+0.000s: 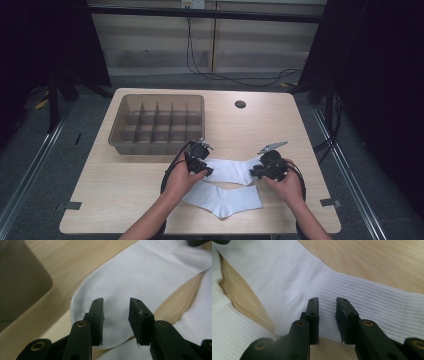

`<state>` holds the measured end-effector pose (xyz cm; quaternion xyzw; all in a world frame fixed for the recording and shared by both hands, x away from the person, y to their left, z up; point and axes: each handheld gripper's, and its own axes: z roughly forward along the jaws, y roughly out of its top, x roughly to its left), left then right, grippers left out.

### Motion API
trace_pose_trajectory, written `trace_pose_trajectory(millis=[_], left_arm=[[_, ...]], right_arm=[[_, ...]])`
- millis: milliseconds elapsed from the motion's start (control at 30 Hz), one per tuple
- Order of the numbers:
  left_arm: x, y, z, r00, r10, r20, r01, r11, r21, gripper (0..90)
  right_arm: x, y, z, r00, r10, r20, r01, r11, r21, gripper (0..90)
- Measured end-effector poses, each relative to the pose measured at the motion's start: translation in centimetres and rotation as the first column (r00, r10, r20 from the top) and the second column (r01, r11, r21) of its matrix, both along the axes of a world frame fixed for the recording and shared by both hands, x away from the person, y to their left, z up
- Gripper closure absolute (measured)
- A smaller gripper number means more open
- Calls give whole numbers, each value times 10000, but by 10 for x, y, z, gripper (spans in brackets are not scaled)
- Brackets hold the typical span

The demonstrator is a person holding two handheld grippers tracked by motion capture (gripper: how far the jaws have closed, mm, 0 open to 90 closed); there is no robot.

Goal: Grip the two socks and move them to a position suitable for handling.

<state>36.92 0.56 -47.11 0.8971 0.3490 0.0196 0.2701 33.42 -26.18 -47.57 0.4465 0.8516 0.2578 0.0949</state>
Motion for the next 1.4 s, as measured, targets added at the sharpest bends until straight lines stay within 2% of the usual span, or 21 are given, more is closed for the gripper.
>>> trace_pose_trajectory(millis=[33,100,200,233,267,400,533,633,700,767,800,933,1000,1133,1300,1367,1400], left_arm=[[1,2,-2,10000,82,-34,-82,9999,97,647],[3,10,-4,9997,197,144,-206,9978,627,653],[5,18,-5,9992,343,224,-360,9960,818,653],[7,26,-5,9987,502,113,-508,9969,604,656],[7,28,-6,9981,596,134,-603,9963,610,653],[7,34,-2,9982,601,75,-604,9975,376,616],[3,45,8,9981,615,101,-616,9981,74,614],[-1,56,13,9978,659,23,-659,9978,-89,612],[-7,69,15,9967,803,146,-802,9967,-105,610],[-9,73,15,9962,864,64,-863,9961,-160,609],[-12,76,14,9959,902,28,-901,9956,-239,607],[-23,84,11,9962,869,32,-868,9960,-224,607],[-25,86,10,9965,840,-10,-840,9963,-192,594],[-28,89,6,9960,883,-149,-884,9961,-44,595],[-30,91,0,9953,930,-281,-929,9957,34,596],[-30,91,0,9953,926,-286,-926,9957,7,596],[-31,91,0,9949,951,-321,-953,9954,-28,596]], right_arm=[[1,3,0,10000,1,-28,-1,10000,45,724],[3,11,0,9998,179,21,-179,9998,1,713],[5,15,0,9997,244,100,-244,9997,-10,695],[7,19,1,9996,250,110,-248,9996,-150,685],[7,21,2,9995,265,166,-262,9995,-162,674],[7,22,5,9994,291,166,-290,9995,-86,661],[3,15,12,9997,213,145,-214,9997,76,657],[-4,8,17,9997,203,103,-205,9994,288,657],[-14,3,18,9996,279,75,-280,9995,172,641],[-17,1,18,9998,201,74,-203,9996,196,631],[-24,-3,16,10000,76,1,-76,9993,362,631],[-34,-6,12,9998,208,12,-208,9986,495,630],[-41,-5,10,9989,457,38,-458,9989,94,628],[-44,-3,8,9981,611,-45,-611,9981,64,617],[-39,-1,5,9958,872,267,-857,9949,-526,640],[-38,-1,5,9958,861,302,-843,9948,-567,640],[-35,-3,4,9972,664,341,-646,9965,-524,639]])
